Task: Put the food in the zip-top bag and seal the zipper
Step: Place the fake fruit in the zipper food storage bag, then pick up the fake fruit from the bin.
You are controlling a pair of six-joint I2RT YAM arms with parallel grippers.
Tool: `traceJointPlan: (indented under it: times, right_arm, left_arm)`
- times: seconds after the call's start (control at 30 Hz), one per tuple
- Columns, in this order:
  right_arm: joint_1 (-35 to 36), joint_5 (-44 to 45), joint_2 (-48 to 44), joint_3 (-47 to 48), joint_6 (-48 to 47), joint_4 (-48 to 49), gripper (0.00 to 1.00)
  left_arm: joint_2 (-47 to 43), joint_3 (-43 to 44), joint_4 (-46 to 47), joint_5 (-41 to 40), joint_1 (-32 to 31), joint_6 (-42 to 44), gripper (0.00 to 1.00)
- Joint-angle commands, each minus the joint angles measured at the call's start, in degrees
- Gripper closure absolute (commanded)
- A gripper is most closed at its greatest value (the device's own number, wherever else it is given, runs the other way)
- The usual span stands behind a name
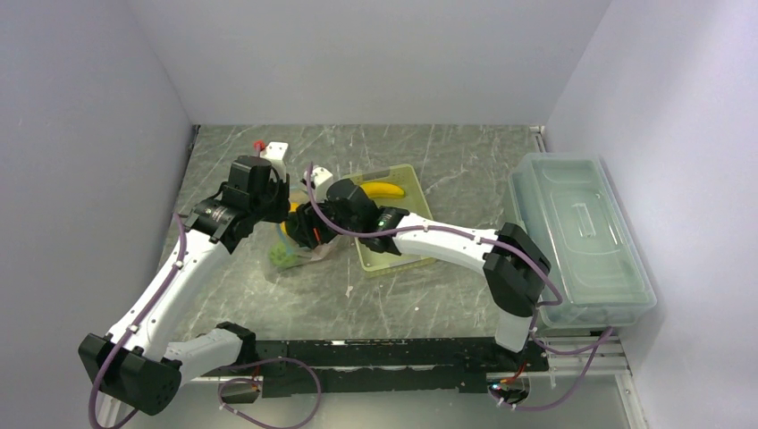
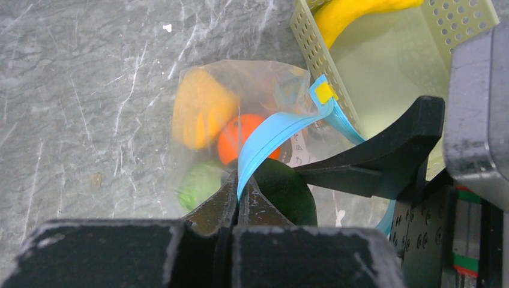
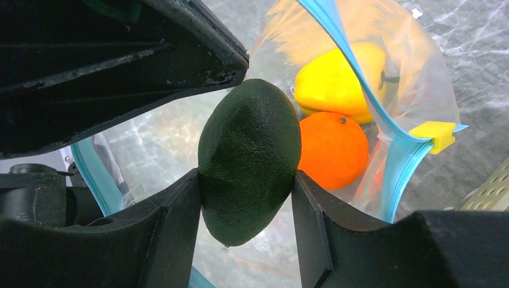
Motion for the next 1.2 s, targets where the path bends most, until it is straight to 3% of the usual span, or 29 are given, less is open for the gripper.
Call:
traceJointPlan:
  times: [0.0, 0.17, 0.33, 0.9, 1.17]
  right_arm:
    - [0.5, -1.0, -0.7, 1.3, 0.5, 1.0, 0.41]
    - [0.5, -0.4, -1.3, 1.3, 0.3, 0.6, 0.26]
    - [0.5, 0.6, -2.1, 0.6, -0.1, 0.2, 0.21]
    - [0.5, 14.3, -15.1, -6.1, -3.1, -0.5, 0.19]
    - [0.5, 26.7, -20.5, -8.2, -3.5, -3.2, 0.18]
  left_arm:
    - [-0.6, 0.1, 0.7, 0.2, -0.3, 0.8, 1.0]
    - [-0.6, 0.1, 0.8, 0.2, -0.3, 0.8, 1.0]
    - [-0.7, 0.0, 0.8, 0.2, -0.3, 0.8, 1.0]
    - [-0.4, 0.1, 0.8, 0.1, -0.3, 0.8, 1.0]
    - [-0.2, 0.1, 0.7, 0.2, -0.3, 0.8, 1.0]
